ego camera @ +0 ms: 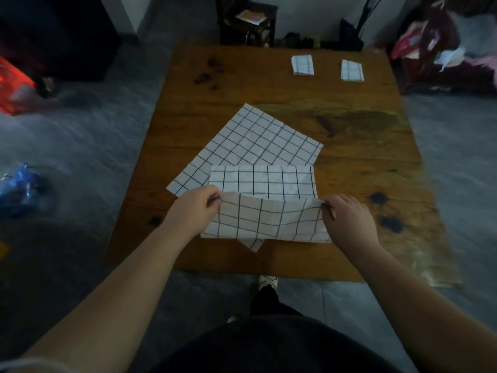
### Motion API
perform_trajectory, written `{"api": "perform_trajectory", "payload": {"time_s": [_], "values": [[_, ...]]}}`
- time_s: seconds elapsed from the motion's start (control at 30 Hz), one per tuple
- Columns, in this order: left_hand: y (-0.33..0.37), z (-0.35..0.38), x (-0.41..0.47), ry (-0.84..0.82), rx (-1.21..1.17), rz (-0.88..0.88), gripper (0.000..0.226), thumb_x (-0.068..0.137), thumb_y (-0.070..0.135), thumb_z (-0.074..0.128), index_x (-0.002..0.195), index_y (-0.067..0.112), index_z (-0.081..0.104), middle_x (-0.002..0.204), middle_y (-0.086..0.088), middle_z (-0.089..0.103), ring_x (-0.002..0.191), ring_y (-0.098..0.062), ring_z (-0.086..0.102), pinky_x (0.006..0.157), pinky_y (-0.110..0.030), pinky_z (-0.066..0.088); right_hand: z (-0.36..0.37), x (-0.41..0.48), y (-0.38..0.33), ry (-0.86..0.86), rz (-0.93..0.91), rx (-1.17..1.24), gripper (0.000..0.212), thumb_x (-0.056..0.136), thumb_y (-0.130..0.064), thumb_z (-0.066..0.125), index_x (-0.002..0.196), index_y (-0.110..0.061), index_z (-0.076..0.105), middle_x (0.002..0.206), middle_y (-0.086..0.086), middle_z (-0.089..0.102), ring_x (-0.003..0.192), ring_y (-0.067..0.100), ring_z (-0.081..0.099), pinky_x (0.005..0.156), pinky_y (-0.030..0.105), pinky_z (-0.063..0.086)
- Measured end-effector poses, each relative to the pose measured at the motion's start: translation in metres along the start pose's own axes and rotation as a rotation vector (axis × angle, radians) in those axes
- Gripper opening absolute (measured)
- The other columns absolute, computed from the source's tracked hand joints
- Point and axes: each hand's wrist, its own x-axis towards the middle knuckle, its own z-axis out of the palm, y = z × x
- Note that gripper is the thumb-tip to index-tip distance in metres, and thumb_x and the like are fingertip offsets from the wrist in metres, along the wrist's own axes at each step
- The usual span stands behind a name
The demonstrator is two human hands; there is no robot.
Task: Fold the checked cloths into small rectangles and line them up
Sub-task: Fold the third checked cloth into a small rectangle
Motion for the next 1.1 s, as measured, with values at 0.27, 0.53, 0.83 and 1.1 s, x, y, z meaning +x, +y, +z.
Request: {"api": "perform_trajectory", "payload": {"time_s": [0.27,0.53,0.83,1.1], "values": [[-0.002,0.005,0.104,-0.05,0.142,-0.156,0.014,0.102,0.025,0.053,0.098,0.015,0.062,0.085,-0.003,0.063,0.078,-0.02,0.061,0.065,-0.033,0.047,0.033,0.107,0.02,-0.176,-0.034,0.016,0.016,0.102,-0.027,0.048,0.1,-0.022,0.063,0.089,-0.007,0.057,0.087,0.02,0.054,0.071,0.035,0.039],[-0.015,0.023,0.147,-0.109,0.191,-0.292,0.022,0.102,0.026,0.055,0.122,0.018,0.058,0.097,-0.003,0.064,0.087,-0.022,0.061,0.074,-0.04,0.054,0.058,0.165,0.034,-0.384,0.049,0.117,0.012,0.1,-0.022,0.047,0.096,-0.023,0.059,0.091,-0.005,0.059,0.095,0.025,0.058,0.076,0.041,0.05],[-0.012,0.045,0.116,-0.119,0.256,-0.22,0.06,0.102,0.025,0.052,0.157,0.02,0.028,0.16,-0.006,0.034,0.147,-0.025,0.029,0.116,-0.047,0.035,0.066,0.129,0.036,-0.424,0.087,0.183,0.048,0.1,-0.024,0.055,0.147,-0.019,0.044,0.146,0.005,0.05,0.138,0.025,0.041,0.113,0.046,0.041],[0.006,0.096,0.049,-0.293,0.244,0.008,0.06,0.105,0.028,0.045,0.16,0.024,0.021,0.168,-0.001,0.018,0.155,-0.02,0.012,0.124,-0.038,0.011,0.08,0.048,-0.008,-0.469,0.008,0.196,0.05,0.098,-0.017,0.053,0.148,-0.02,0.044,0.152,0.001,0.045,0.144,0.02,0.034,0.117,0.04,0.034]]}}
